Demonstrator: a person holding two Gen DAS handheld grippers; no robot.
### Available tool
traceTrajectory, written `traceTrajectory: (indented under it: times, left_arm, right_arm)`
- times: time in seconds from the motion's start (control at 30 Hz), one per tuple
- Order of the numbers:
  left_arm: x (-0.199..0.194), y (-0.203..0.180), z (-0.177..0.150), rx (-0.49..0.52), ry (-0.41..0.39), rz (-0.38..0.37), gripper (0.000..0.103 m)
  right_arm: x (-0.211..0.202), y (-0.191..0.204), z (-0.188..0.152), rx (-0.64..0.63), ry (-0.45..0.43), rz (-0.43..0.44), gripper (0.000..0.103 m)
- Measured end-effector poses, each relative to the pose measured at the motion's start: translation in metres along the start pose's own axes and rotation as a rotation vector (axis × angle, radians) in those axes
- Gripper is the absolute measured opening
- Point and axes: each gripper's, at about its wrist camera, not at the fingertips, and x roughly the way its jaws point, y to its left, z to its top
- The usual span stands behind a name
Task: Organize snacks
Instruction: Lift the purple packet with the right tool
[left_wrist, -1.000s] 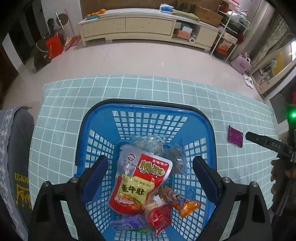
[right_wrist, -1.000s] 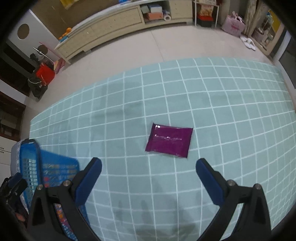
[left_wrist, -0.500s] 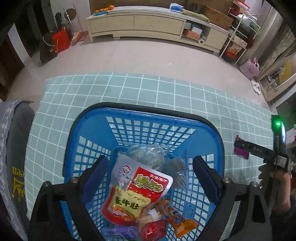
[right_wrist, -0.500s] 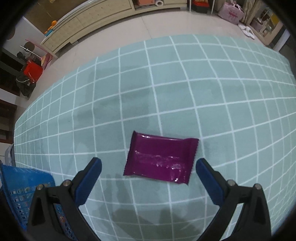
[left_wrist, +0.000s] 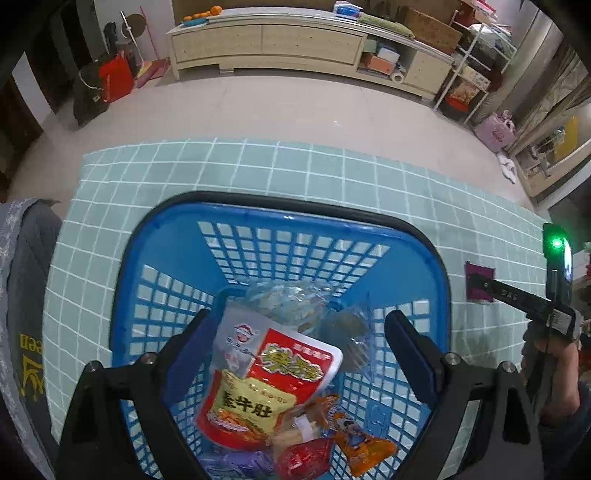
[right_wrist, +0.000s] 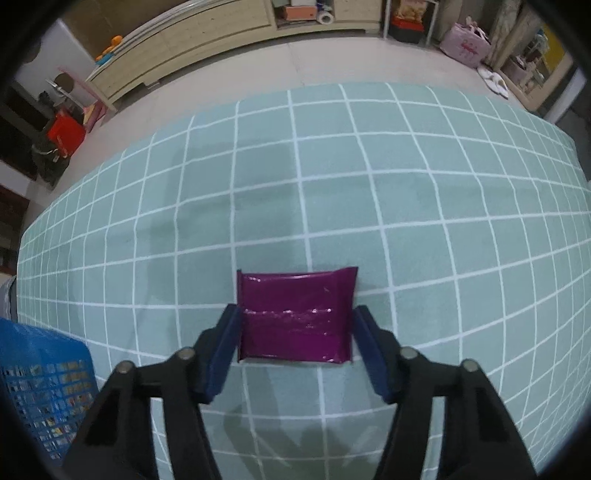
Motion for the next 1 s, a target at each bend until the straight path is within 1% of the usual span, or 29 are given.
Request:
traceTrajectory:
  times: [0.03,0.1,0.17,0.23,0.27,0.37,0.4,0.43,0.53,0.57,0.6,0.67,0.7,0.73,0.77,0.8,0.83,0.87,0.9,0.93,1.0]
  left_arm:
    - [0.0,-0.001,-0.001,0.008,-0.005,-0.002,0.091]
    - [0.0,-0.004,-0.003,0.026,-0.013,0.003,0.091]
    - [-0.001,-0.004,-0.005,0.026,-0.011,-0.006,0.091]
    - [-0.003,-0.003,-0.007,0.026,-0.019,-0.014,0.091]
    - [-0.004,-0.004,-0.008,0.027,-0.021,-0.012,0.091]
    - [-0.007,-0.002,-0.012,0.024,-0.025,-0.016,0.091]
    - [-0.009,-0.001,-0.014,0.023,-0.028,-0.02,0.091]
    - [-0.01,0.0,-0.015,0.023,-0.029,-0.022,0.091]
    - [-0.012,0.002,-0.018,0.025,-0.032,-0.025,0.091]
    - [-0.012,0.002,-0.018,0.028,-0.035,-0.027,0.091]
    - [-0.013,0.001,-0.018,0.031,-0.038,-0.029,0.091]
    - [-0.013,0.001,-0.017,0.036,-0.044,-0.03,0.091]
    - [-0.014,0.0,-0.016,0.036,-0.044,-0.03,0.091]
    - [-0.013,0.0,-0.015,0.035,-0.045,-0.032,0.091]
    - [-0.013,0.0,-0.014,0.035,-0.044,-0.034,0.091]
    - [-0.012,0.0,-0.014,0.037,-0.044,-0.036,0.091]
    - [-0.012,-0.001,-0.013,0.042,-0.045,-0.034,0.091]
    - [-0.012,-0.001,-0.012,0.048,-0.049,-0.032,0.091]
    - [-0.012,-0.002,-0.012,0.053,-0.053,-0.027,0.091]
    - [-0.011,-0.002,-0.011,0.056,-0.054,-0.024,0.091]
    - [-0.009,-0.002,-0.009,0.053,-0.052,-0.023,0.091]
  right_arm:
    - [-0.001,0.001,0.002,-0.004,-0.004,0.01,0.05]
    - [-0.003,-0.003,0.001,0.007,-0.004,0.027,0.039]
    - [-0.009,-0.002,-0.001,-0.002,-0.012,0.024,0.033]
    - [-0.015,-0.002,-0.003,-0.009,-0.018,0.026,0.024]
    - [-0.019,-0.003,-0.005,-0.012,-0.021,0.03,0.011]
    - [-0.027,-0.006,-0.009,-0.017,-0.028,0.053,0.009]
    - [-0.028,-0.006,-0.011,-0.019,-0.031,0.059,0.006]
    - [-0.031,-0.007,-0.013,-0.024,-0.034,0.075,0.005]
    - [-0.037,-0.005,-0.017,-0.037,-0.044,0.086,0.005]
    - [-0.038,-0.005,-0.017,-0.036,-0.043,0.109,0.005]
    - [-0.036,-0.004,-0.016,-0.032,-0.027,0.118,0.005]
    - [-0.035,-0.004,-0.012,-0.003,-0.019,0.109,0.006]
    - [-0.033,0.0,-0.01,0.003,-0.013,0.09,0.015]
    - [-0.031,0.002,-0.008,0.002,-0.002,0.063,0.04]
    - [-0.029,0.007,-0.006,-0.002,0.002,0.056,0.075]
    - [-0.028,0.008,-0.005,-0.001,-0.006,0.054,0.089]
    - [-0.028,0.01,-0.004,-0.001,-0.022,0.061,0.098]
    - [-0.028,0.013,-0.003,-0.004,-0.041,0.07,0.098]
    - [-0.026,0.016,-0.002,-0.006,-0.046,0.06,0.099]
    - [-0.021,0.018,-0.001,-0.009,-0.034,0.049,0.099]
    - [-0.01,0.025,0.0,-0.012,0.005,0.058,0.098]
